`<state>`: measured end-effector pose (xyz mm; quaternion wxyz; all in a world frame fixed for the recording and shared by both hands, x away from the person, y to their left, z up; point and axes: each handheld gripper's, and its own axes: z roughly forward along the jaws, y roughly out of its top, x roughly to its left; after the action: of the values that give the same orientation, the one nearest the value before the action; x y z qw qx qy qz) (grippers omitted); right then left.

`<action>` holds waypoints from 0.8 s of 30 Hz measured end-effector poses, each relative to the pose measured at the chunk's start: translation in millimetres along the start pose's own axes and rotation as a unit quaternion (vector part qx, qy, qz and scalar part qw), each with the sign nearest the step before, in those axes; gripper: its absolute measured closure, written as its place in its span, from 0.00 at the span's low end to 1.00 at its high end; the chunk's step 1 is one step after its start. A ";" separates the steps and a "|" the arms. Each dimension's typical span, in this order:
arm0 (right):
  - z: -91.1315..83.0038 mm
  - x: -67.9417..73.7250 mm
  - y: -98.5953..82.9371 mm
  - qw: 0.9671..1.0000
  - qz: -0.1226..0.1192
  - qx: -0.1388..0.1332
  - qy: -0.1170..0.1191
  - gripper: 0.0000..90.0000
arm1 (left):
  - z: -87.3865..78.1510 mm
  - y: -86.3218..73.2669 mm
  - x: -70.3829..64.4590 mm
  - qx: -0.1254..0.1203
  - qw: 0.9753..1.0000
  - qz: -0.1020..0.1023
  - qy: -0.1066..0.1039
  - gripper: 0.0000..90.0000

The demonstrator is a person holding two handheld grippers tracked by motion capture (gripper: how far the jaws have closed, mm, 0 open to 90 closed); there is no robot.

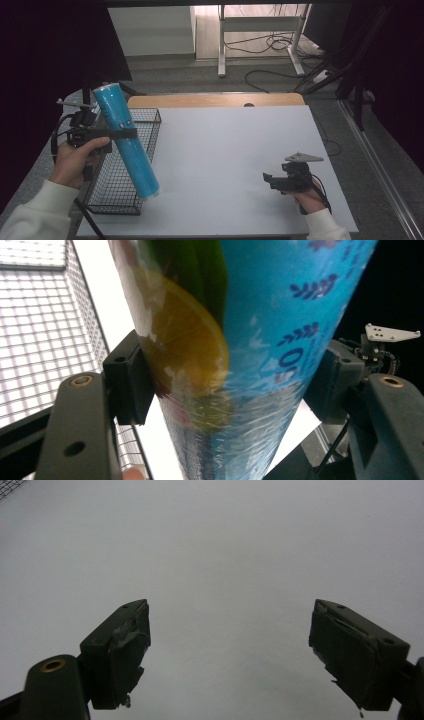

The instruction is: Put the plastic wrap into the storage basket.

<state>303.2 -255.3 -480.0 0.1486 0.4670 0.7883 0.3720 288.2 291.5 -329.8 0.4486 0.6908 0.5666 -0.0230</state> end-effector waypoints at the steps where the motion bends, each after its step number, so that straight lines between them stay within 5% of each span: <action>1: 0.0 0.0 0.0 1.000 0.000 0.000 0.000 0.19 | 0.0 0.0 0.0 0.000 1.000 0.000 0.000 0.35; 9: 1.0 -0.7 -0.4 1.000 0.002 0.003 -0.003 0.19 | -19.2 5.9 3.9 0.000 1.000 0.007 0.026 0.35; 24: 2.1 -2.6 -0.6 1.000 0.007 0.006 -0.009 0.19 | -28.3 1.1 37.2 0.003 0.997 -0.014 0.070 0.35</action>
<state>305.4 -256.7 -482.2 0.1500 0.4769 0.7859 0.3640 288.9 338.2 -332.4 0.4055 0.6841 0.6060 0.0179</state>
